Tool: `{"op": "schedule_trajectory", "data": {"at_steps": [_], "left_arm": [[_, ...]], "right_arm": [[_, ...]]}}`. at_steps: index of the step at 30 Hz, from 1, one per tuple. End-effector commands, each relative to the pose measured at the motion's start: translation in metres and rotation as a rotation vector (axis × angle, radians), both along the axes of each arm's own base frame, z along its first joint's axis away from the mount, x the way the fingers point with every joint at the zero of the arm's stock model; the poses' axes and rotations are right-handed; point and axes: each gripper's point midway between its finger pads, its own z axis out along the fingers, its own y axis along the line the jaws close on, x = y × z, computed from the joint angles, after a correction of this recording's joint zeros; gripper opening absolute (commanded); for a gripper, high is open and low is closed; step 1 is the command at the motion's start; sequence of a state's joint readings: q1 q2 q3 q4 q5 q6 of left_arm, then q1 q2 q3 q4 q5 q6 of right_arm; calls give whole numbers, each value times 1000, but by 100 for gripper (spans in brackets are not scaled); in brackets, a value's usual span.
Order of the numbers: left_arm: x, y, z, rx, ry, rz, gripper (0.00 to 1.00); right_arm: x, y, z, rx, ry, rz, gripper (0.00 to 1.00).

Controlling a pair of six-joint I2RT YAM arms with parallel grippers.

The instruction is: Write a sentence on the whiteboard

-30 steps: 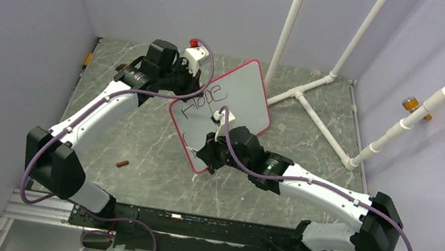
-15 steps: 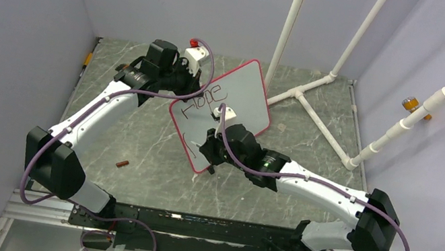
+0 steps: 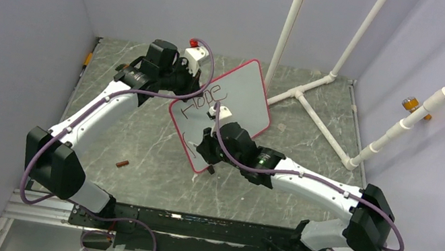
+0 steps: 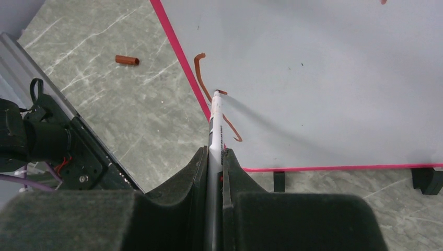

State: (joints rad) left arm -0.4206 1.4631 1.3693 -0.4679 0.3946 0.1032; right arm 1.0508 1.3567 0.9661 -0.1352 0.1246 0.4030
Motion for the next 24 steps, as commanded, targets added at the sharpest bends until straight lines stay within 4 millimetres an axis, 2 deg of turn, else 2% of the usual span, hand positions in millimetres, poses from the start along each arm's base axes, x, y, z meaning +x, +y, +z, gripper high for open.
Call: {"op": "schedule_trajectory", "data": {"at_steps": [1,11,14,19,24], "left_arm": [[14,27,-21,173,-48,75,0],[14,26,-21,172,-49,74,0],[14,26,-21,173,-50,75,0],[14,27,-20,176,-54,77,0],[13,27,-20,176,-56,71,0]], "right_arm": [[2,16,20,60,-13,16,0],[-8,28,19,91,26,66,0],[-12,30,26,110,24,88,0],[-26,29,64,212,-16,156,0],[-36,18,105,305,-77,189,0]]}}
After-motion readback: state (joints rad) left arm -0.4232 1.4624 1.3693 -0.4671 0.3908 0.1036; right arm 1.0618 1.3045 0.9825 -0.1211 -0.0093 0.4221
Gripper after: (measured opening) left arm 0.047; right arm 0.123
